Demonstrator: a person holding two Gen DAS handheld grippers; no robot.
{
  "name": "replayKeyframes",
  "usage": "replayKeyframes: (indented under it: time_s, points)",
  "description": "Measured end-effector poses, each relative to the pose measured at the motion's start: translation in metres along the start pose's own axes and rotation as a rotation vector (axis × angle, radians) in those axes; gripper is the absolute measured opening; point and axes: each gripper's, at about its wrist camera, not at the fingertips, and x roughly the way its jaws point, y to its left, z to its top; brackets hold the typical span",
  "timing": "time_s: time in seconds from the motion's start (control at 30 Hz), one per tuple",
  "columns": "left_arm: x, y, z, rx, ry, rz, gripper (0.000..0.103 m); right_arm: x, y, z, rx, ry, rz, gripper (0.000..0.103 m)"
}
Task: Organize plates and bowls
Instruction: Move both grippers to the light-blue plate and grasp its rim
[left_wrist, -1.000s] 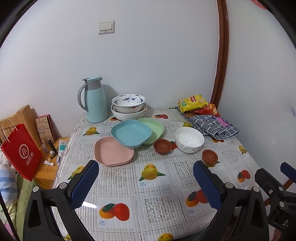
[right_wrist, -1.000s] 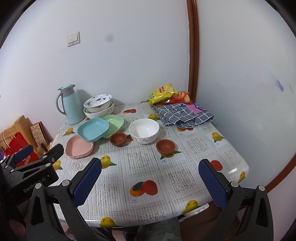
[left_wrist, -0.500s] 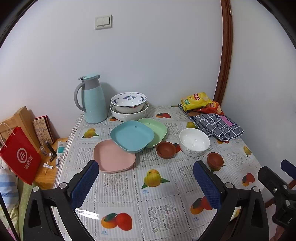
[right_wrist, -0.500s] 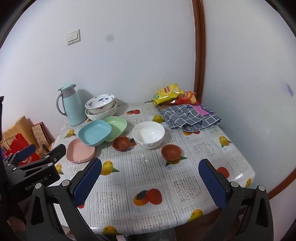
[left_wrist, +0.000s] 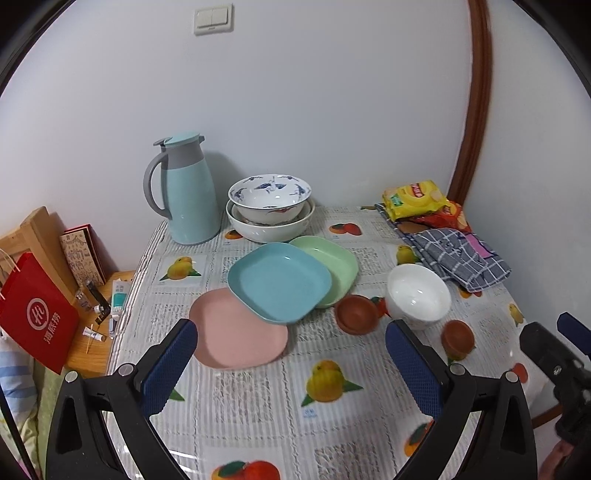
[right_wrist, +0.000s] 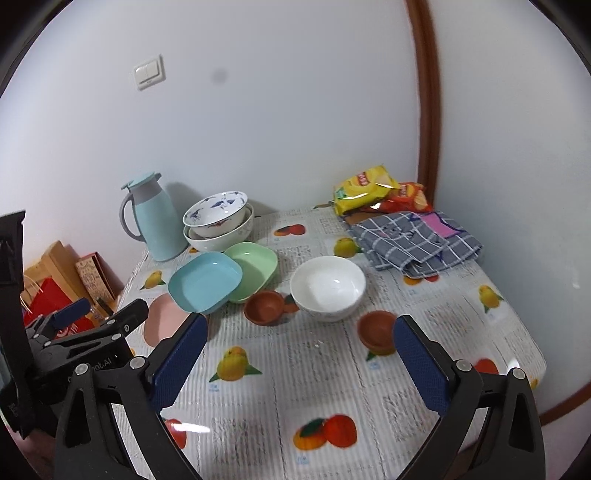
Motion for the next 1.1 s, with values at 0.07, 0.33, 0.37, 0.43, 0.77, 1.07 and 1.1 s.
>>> replayKeyframes:
  time_s: [0.07,0.33,0.37,0.43,0.77,1.07,1.1]
  points:
    - [0.01,0.004,0.006,0.0,0.012,-0.002,0.102,0.014,0.009,0.006,-0.019,0.009,0.012,0.098]
    - [0.041,0.02,0.03,-0.009,0.017,0.006,0.102,0.061,0.031,0.027,-0.063,0.045,0.019,0.091]
    - [0.046,0.022,0.033,-0.01,0.023,0.009,0.102,0.066,0.033,0.029,-0.065,0.048,0.025,0.091]
    - [0.056,0.025,0.037,-0.006,0.037,0.017,0.096,0.078,0.036,0.033,-0.07,0.054,0.031,0.091]
    - [0.113,0.044,0.047,-0.063,0.128,-0.024,0.077,0.132,0.04,0.047,-0.078,0.087,0.028,0.08]
    - [0.157,0.069,0.046,-0.142,0.177,-0.045,0.072,0.189,0.05,0.055,-0.096,0.146,0.072,0.065]
    - [0.162,0.072,0.046,-0.15,0.18,-0.049,0.071,0.195,0.051,0.056,-0.098,0.151,0.077,0.065]
